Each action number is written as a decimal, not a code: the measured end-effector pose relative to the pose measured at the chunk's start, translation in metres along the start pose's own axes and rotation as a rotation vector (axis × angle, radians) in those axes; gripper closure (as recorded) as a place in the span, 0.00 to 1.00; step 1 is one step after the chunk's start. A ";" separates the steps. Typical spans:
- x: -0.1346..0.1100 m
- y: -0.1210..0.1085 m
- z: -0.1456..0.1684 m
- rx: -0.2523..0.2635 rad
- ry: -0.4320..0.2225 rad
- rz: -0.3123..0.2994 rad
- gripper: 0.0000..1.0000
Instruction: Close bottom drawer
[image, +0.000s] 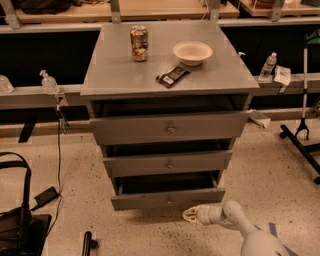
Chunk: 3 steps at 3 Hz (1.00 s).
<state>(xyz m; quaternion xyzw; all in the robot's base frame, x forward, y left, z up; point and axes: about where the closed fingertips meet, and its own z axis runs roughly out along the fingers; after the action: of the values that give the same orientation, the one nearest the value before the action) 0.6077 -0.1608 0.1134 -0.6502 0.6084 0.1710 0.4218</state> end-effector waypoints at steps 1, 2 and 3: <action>0.002 0.010 0.011 -0.027 -0.003 0.003 1.00; 0.014 -0.024 0.029 -0.006 0.027 -0.024 1.00; 0.016 -0.059 0.038 0.025 0.051 -0.057 1.00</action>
Offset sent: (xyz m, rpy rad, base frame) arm 0.0886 -0.0056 -0.0385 -0.0683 -0.0422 -0.0031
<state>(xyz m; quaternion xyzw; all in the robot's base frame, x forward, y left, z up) 0.6766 -0.1481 0.0993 -0.6661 0.6023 0.1346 0.4189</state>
